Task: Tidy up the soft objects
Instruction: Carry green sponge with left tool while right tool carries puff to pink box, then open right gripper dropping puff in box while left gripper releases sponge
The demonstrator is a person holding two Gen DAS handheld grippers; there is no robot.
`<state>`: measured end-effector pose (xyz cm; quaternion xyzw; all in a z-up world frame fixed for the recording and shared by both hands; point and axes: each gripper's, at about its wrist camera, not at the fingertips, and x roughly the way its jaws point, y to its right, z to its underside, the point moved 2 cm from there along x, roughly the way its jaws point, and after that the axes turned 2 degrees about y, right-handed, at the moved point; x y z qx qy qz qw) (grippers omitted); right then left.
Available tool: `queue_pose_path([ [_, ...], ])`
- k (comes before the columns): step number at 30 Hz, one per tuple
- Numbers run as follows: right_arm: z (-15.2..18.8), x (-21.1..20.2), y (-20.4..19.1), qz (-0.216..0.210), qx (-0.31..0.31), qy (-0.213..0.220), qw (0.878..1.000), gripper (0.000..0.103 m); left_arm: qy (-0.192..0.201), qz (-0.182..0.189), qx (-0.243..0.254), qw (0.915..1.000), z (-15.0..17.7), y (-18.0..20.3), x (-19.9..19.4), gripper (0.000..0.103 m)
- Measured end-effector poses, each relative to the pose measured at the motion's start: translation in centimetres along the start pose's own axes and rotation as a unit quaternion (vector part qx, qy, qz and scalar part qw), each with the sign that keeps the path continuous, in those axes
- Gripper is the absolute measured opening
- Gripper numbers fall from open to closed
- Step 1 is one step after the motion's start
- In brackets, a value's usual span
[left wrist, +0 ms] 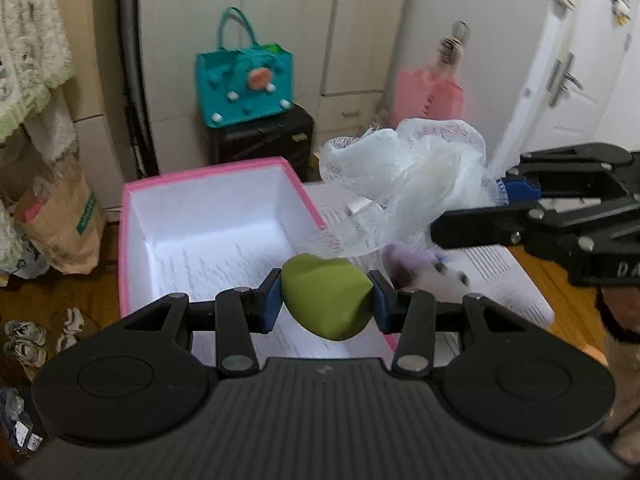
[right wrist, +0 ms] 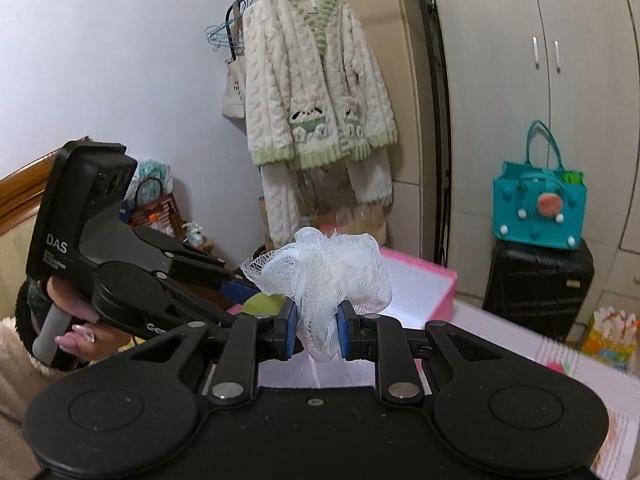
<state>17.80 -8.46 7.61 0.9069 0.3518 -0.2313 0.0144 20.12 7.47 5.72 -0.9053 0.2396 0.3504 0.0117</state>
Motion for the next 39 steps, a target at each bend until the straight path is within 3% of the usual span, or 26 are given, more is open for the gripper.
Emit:
queue_pose_path([
  [4, -1.7, 3.3, 1.7, 0.005, 0.006, 0.009, 1.000, 0.024, 0.015, -0.031, -0.021, 0.9992, -1.8, -2.9, 2.1, 0.044],
  [8, -2.2, 6.9, 3.5, 0.018, 0.006, 0.002, 1.000, 0.024, 0.002, -0.040, -0.055, 0.9977, -2.9, -5.8, 4.9, 0.044],
  [12, -1.4, 10.6, 4.6, 0.047, -0.008, -0.027, 0.998, 0.024, -0.022, -0.052, -0.073, 0.9958, -3.4, -8.1, 8.0, 0.044],
  [16, -0.2, 13.4, 5.1, 0.084, -0.038, -0.059, 0.994, 0.024, -0.040, -0.092, -0.073, 0.9923, -3.6, -9.9, 10.9, 0.044],
  [20, 0.6, 15.9, 5.2, 0.107, -0.082, -0.104, 0.985, 0.025, -0.066, -0.093, -0.083, 0.9900, -3.9, -11.4, 13.7, 0.044],
  [29, 1.6, 19.3, 5.2, 0.094, -0.167, -0.180, 0.965, 0.028, -0.089, -0.095, -0.079, 0.9884, -4.3, -11.4, 16.0, 0.046],
  [36, 1.5, 20.3, 6.0, 0.102, -0.178, -0.179, 0.962, 0.033, -0.101, -0.100, -0.092, 0.9856, -4.3, -11.9, 17.7, 0.046],
  [39, 1.4, 20.0, 5.9, 0.108, -0.179, -0.167, 0.964, 0.042, -0.103, -0.111, -0.095, 0.9840, -4.2, -12.2, 18.4, 0.047],
])
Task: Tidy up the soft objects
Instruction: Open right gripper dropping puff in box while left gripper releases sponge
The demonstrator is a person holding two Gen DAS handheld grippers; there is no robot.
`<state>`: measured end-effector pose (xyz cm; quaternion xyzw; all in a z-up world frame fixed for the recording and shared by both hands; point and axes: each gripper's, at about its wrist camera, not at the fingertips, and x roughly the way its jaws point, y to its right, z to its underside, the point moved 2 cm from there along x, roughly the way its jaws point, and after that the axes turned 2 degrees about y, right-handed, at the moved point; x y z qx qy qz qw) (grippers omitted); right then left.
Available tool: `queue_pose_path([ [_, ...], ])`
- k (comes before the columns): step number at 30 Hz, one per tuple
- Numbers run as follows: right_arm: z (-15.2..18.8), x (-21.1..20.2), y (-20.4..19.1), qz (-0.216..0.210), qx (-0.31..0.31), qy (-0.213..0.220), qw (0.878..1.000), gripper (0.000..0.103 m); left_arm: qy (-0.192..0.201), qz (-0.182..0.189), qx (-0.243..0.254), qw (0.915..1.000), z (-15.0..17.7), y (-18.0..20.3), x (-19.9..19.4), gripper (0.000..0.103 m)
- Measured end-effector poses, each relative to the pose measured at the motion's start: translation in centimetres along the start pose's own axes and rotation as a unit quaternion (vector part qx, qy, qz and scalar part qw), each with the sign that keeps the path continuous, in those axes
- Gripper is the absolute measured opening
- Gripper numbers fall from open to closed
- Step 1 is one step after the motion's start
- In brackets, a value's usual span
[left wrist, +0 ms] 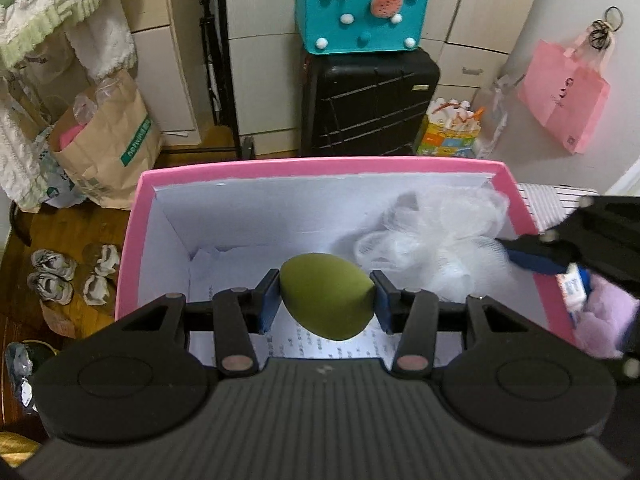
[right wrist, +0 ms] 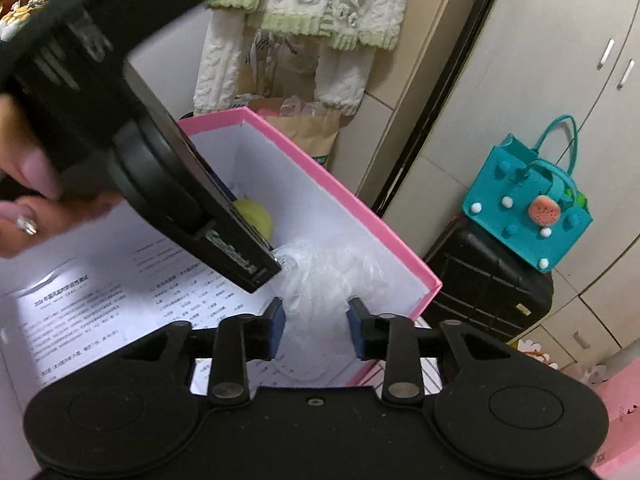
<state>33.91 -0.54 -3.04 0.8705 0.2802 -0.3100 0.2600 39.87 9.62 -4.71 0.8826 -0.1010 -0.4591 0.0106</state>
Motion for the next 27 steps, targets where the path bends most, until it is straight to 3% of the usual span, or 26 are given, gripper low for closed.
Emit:
queue_pose_path([
  [2, 0.1, -0.4, -0.1, 0.001, -0.002, 0.008, 1.000, 0.050, 0.001, -0.010, 0.000, 0.9999, 0.0, 0.0, 0.4, 0.047],
  [8, 0.7, -1.8, -0.3, 0.008, 0.006, 0.028, 1.000, 0.050, 0.003, -0.016, -0.006, 0.9998, -0.1, 0.1, 1.2, 0.051],
  [13, 1.0, -3.4, -0.2, 0.000, 0.026, 0.043, 0.999, 0.050, 0.016, -0.017, -0.007, 0.9997, 0.1, 0.4, 0.4, 0.067],
  [15, 1.1, -4.4, 0.1, -0.012, 0.051, 0.046, 0.998, 0.050, 0.023, -0.024, -0.001, 0.9994, 0.1, 0.6, -0.2, 0.067],
  [27, 2.6, -12.2, 1.1, -0.098, 0.172, 0.058, 0.978, 0.050, 0.036, -0.022, 0.059, 0.9973, 1.8, 1.6, -9.5, 0.068],
])
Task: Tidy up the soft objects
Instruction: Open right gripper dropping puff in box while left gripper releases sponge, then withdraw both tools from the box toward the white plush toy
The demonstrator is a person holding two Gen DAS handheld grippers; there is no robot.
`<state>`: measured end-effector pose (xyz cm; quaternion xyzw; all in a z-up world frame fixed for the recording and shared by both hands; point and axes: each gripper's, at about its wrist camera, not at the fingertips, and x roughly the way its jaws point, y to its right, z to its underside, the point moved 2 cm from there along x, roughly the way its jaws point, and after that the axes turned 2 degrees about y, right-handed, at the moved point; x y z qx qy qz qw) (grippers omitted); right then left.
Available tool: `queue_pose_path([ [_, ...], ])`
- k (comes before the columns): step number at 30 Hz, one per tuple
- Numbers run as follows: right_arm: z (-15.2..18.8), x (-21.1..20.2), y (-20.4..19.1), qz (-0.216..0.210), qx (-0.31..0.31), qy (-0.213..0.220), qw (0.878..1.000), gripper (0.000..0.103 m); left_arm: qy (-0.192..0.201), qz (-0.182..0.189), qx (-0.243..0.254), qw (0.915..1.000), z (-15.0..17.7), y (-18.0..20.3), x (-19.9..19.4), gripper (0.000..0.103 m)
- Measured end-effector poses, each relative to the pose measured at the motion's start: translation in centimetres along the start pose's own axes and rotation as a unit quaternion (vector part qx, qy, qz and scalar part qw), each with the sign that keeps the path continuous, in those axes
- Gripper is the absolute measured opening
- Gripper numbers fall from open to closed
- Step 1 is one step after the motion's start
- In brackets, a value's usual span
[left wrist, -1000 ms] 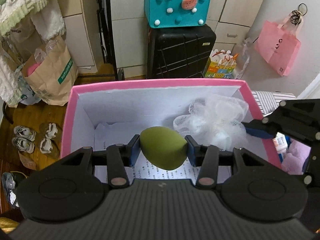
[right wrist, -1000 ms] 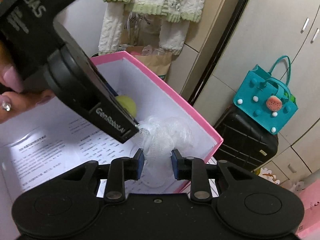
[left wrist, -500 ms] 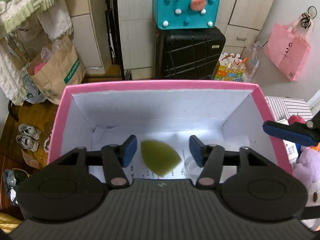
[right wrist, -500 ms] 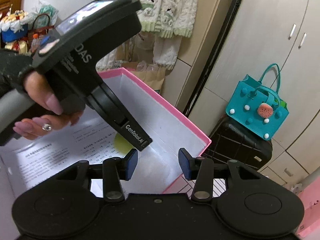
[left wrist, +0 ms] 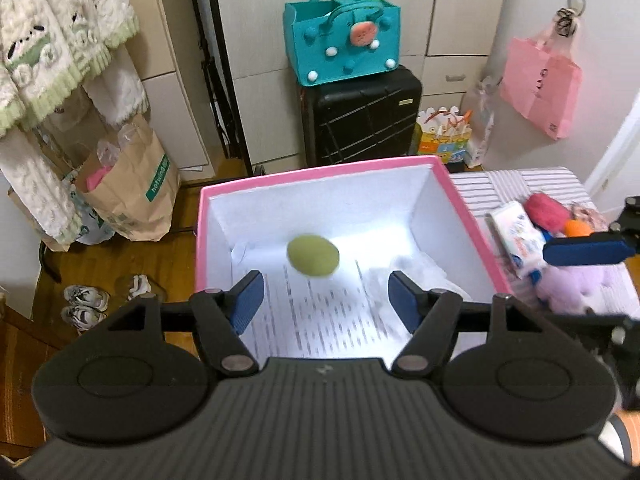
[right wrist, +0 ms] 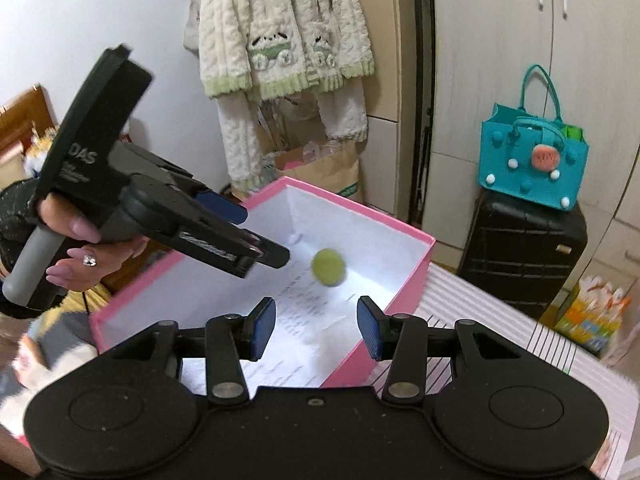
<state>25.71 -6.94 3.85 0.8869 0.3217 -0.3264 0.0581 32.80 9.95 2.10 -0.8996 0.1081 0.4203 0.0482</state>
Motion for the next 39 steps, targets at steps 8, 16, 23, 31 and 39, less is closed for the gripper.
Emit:
queue_pose_path([
  [8, 1.4, -5.6, -1.8, -0.028, 0.008, 0.019, 0.999, 0.051, -0.001, 0.014, 0.028, 0.9995, 1.6, 1.1, -6.7, 0.071],
  [16, 3.1, -10.4, -3.3, -0.039, -0.002, 0.023, 0.999, 0.051, 0.011, 0.018, 0.068, 0.9975, 4.6, 3.8, -12.4, 0.075],
  [23, 5.7, -13.7, -4.4, -0.036, -0.013, 0.029, 0.999, 0.051, 0.019, 0.024, 0.102, 0.9943, 7.5, 6.5, -15.7, 0.081],
  [31, 9.0, -16.0, -5.3, -0.031, -0.029, 0.042, 0.998, 0.054, 0.039, -0.003, 0.161, 0.9863, 11.3, 9.2, -16.7, 0.086],
  [39, 12.9, -16.2, -4.4, -0.019, -0.010, 0.034, 0.999, 0.055, 0.030, 0.016, 0.178, 0.9834, 13.7, 11.2, -16.3, 0.086],
])
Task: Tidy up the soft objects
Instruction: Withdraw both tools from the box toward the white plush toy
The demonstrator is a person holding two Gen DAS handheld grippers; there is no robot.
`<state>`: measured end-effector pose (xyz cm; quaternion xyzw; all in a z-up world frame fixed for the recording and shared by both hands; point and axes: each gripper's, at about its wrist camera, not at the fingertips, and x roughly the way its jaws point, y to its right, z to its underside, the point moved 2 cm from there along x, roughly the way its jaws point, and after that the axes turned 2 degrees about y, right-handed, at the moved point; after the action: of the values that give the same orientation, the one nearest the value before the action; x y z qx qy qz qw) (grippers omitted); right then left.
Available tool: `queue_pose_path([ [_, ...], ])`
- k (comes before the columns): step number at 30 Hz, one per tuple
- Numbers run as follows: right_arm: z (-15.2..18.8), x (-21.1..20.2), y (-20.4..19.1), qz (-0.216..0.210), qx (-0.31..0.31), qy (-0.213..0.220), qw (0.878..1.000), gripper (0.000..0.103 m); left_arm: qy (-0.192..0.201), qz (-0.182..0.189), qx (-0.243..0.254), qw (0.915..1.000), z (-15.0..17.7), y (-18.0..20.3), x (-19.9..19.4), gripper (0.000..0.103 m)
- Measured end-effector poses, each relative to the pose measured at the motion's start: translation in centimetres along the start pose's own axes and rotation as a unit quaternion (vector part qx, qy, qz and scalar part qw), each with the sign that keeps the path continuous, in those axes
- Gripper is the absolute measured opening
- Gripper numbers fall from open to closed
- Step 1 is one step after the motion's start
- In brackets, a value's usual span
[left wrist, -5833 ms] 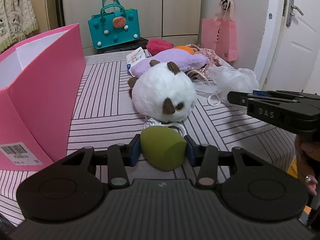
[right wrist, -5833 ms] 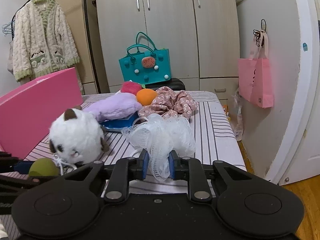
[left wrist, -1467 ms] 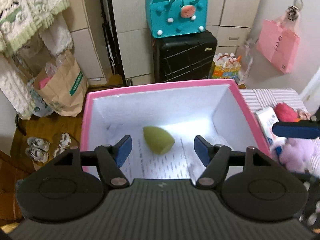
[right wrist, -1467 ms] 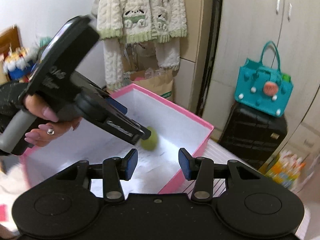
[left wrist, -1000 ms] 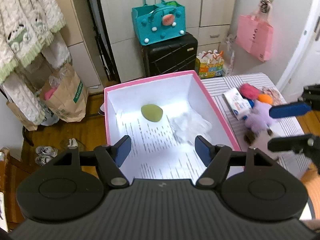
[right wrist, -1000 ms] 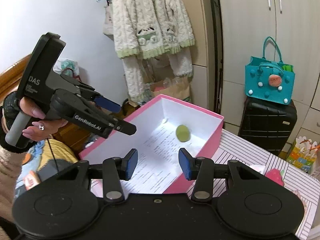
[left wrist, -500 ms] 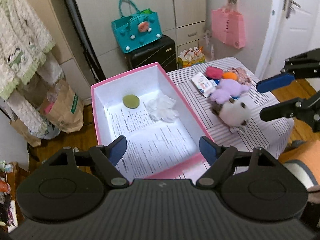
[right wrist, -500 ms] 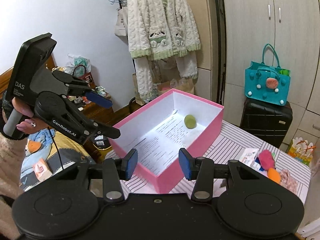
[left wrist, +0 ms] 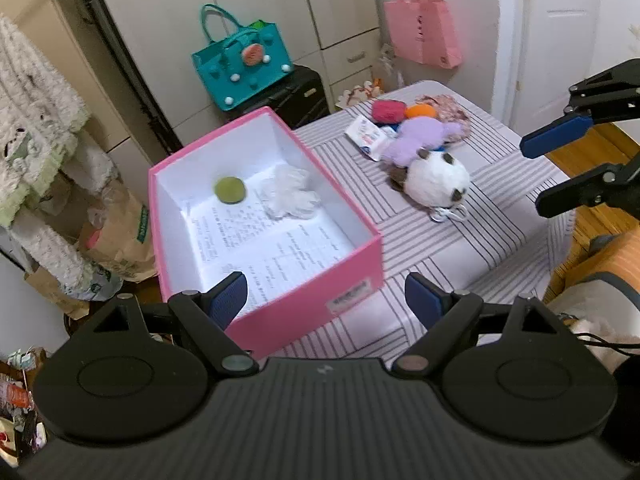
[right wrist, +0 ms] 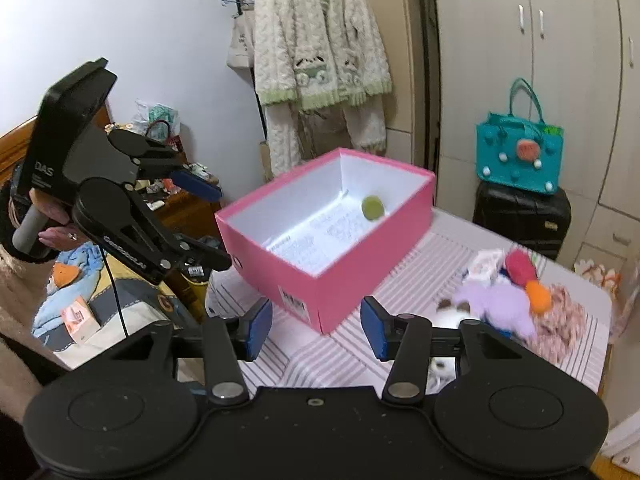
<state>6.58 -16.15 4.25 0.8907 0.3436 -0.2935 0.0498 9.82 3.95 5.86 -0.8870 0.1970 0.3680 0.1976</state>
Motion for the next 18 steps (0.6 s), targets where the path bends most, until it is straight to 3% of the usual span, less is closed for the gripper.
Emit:
queue_pose_path([
  [9, 3.8, 0.2, 1.1, 0.026, 0.004, -0.009, 1.000, 0.059, -0.012, 0.044, 0.008, 0.9989, 1.2, 3.3, 2.3, 0.086],
  [18, 6.8, 1.9, 3.2, 0.050, 0.015, -0.014, 0.999, 0.063, 0.030, 0.088, -0.001, 0.9957, -0.3, 5.4, 4.7, 0.086],
])
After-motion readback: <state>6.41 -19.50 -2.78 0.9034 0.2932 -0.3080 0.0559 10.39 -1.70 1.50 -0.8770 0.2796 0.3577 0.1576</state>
